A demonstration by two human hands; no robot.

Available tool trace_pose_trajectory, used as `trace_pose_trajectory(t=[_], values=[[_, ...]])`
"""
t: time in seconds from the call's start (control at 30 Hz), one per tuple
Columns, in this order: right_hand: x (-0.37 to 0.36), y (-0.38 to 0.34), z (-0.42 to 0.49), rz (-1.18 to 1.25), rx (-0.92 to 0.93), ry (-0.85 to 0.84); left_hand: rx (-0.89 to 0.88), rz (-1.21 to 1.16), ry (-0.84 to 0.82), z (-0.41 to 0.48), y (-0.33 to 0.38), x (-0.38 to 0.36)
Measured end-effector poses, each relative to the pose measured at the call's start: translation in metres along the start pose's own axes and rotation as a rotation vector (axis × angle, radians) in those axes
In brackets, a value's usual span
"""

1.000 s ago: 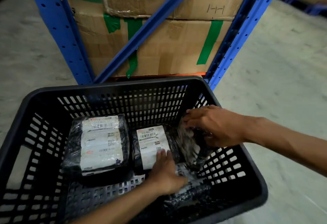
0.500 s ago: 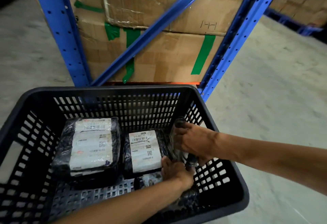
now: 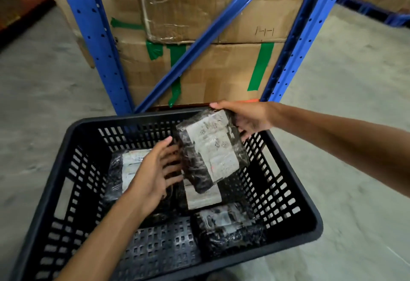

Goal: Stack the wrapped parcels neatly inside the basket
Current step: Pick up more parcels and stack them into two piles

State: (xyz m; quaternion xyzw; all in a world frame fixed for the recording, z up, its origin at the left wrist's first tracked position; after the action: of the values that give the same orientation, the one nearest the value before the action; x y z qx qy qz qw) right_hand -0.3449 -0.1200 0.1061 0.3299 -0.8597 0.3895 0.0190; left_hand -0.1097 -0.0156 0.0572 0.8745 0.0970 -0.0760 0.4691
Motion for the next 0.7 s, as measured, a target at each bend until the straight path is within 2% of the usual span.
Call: trace_pose_trajectory(t=[0.1,0.17,0.3,0.43,0.5,0.6,0.7], values=[[-0.015,0.037,0.020,0.267,-0.155,0.140,-0.079,0.054,0.113,0.003,-0.004,-0.002],[-0.027,0.057,0.026,0.354,-0.171,0.178,-0.087,0.161,0.161,0.010,-0.012,-0.012],[-0.046,0.084,0.031,0.328,-0.109,0.271,-0.031,0.324,0.310,0.028,-0.029,-0.028],[-0.056,0.100,0.046,0.357,-0.100,0.307,-0.147,0.695,0.412,0.034,-0.033,-0.034],[-0.063,0.104,0.051,0.351,-0.084,0.323,-0.192,0.890,0.339,0.039,-0.032,-0.036],[-0.090,0.116,0.054,0.201,-0.131,0.341,-0.129,1.169,0.168,0.046,-0.036,-0.045],[-0.104,0.124,0.057,0.114,-0.144,0.335,-0.138,1.353,0.104,0.046,-0.038,-0.056]])
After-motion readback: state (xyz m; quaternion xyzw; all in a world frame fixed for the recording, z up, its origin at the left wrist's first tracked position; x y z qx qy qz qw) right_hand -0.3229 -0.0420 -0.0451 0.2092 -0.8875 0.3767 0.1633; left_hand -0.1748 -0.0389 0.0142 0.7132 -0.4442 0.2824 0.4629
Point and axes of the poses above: each hand's wrist, its own z-axis towards the middle knuckle, its own x-axis out of the back of the hand, y = z × x, the point moved 4 cm from there along z, towards the middle knuckle, and after that the axes turned 7 degrees about y, right-handed, at the moved point
